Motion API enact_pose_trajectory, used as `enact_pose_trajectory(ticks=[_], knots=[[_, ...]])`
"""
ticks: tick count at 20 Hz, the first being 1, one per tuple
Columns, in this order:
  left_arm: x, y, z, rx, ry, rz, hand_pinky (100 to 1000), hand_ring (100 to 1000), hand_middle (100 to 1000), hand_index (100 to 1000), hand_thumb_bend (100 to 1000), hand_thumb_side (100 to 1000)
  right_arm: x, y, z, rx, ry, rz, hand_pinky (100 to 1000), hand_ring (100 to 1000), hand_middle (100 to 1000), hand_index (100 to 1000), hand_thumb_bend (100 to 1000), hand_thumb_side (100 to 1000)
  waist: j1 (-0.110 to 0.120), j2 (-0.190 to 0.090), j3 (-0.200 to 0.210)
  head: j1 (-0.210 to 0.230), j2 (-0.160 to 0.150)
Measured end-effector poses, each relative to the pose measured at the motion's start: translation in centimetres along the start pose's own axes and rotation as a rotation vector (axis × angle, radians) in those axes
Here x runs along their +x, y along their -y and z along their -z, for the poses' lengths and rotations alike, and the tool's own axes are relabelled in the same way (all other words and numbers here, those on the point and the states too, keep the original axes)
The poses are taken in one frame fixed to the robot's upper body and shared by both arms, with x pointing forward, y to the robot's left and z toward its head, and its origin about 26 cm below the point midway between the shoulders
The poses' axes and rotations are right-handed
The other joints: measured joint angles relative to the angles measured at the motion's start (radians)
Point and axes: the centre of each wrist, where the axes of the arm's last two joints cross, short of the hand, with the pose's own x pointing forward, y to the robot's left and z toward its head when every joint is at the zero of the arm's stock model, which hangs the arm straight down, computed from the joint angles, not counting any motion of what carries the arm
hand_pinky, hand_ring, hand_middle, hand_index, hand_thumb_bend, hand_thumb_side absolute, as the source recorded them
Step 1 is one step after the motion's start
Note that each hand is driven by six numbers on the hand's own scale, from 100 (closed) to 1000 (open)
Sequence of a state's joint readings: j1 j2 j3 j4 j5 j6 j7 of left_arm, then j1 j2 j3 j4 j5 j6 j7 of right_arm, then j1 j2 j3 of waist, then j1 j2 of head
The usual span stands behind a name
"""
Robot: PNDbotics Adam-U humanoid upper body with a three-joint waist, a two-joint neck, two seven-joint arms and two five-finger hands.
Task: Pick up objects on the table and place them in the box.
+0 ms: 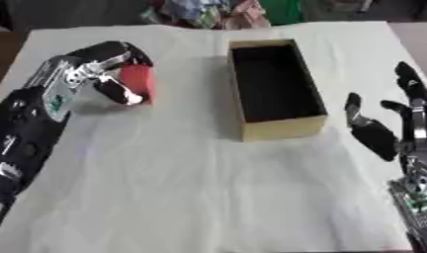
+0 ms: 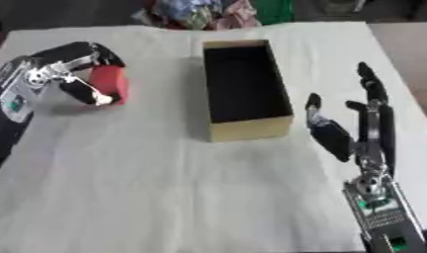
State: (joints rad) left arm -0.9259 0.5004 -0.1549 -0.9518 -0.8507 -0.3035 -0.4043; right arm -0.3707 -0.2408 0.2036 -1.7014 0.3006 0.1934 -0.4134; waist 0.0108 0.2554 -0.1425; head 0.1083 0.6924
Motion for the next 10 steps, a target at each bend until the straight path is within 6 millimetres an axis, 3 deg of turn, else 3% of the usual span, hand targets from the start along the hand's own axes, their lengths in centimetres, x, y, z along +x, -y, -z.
enact_pose_trajectory(ticks=[4,10], knots=[[0.07,-0.11,-0.03,0.004,-0.004,0.004,825,604,354,722,268,228,-0.01,0.0,0.0,0.0,0.0,0.0,782,1000,951,1000,226,193,0.0,0.0,0.002,-0.001,0.0],[0.38,-0.71,-0.18,0.038,-0.003,0.01,819,587,333,721,259,220,-0.02,0.01,-0.01,0.0,-0.001,0.0,782,1000,952,1000,219,190,0.0,-0.001,0.003,-0.005,0.0]])
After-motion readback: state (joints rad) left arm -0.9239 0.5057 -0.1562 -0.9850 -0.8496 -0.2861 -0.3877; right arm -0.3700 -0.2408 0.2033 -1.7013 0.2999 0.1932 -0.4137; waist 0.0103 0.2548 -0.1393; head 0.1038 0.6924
